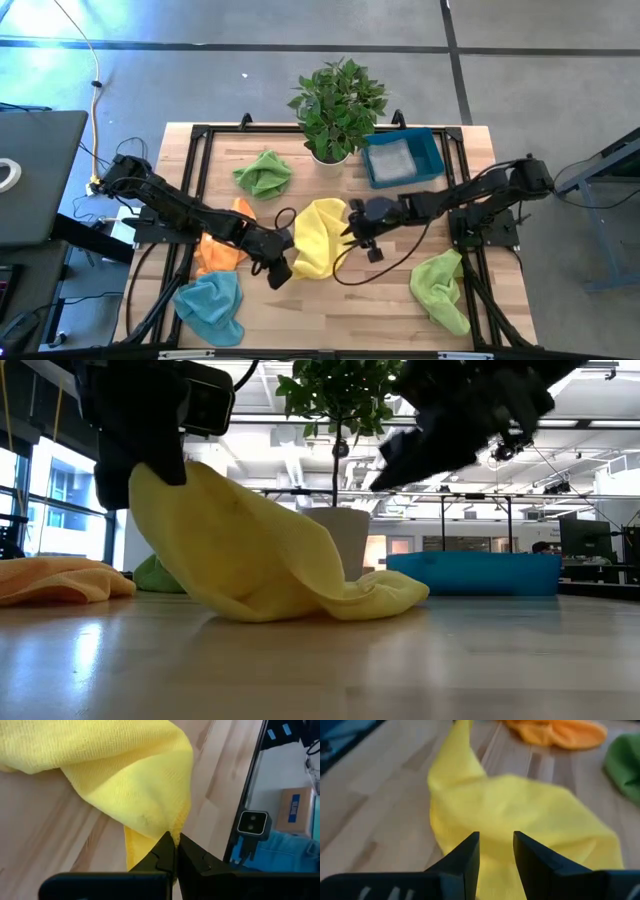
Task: Sort microfiber towel by color & place in baskets
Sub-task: Fold the yellow towel
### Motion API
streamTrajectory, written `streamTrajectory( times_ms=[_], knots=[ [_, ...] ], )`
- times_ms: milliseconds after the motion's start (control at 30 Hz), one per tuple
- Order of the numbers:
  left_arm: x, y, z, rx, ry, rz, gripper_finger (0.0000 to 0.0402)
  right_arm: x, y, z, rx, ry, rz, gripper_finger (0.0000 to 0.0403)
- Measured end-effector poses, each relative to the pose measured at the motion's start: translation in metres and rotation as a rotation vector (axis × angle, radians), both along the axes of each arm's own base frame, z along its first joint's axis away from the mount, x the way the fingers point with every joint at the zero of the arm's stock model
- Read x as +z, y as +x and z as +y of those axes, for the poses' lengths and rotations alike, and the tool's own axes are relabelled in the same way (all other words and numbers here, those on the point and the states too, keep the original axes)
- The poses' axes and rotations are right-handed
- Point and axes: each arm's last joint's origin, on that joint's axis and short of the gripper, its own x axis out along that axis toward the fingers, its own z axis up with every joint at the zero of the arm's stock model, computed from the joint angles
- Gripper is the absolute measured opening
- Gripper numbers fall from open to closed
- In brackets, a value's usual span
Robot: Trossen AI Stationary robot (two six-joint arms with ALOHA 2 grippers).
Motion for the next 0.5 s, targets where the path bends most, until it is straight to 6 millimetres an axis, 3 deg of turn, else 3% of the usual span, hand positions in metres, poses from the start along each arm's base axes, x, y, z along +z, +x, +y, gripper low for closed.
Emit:
streamTrajectory(
  times_ms=[200,500],
  knots=[
    [0.001,0.000,-0.001,-0.015,-0.044,0.006,0.0000,-0.010,-0.003,0.000,0.037,-0.027,0.029,0.0113],
    [0.001,0.001,-0.003,-0.002,-0.061,0.000,0.0000,-0.023,0.040,-0.002,0.147,-0.061,0.178,0.0112]
  ],
)
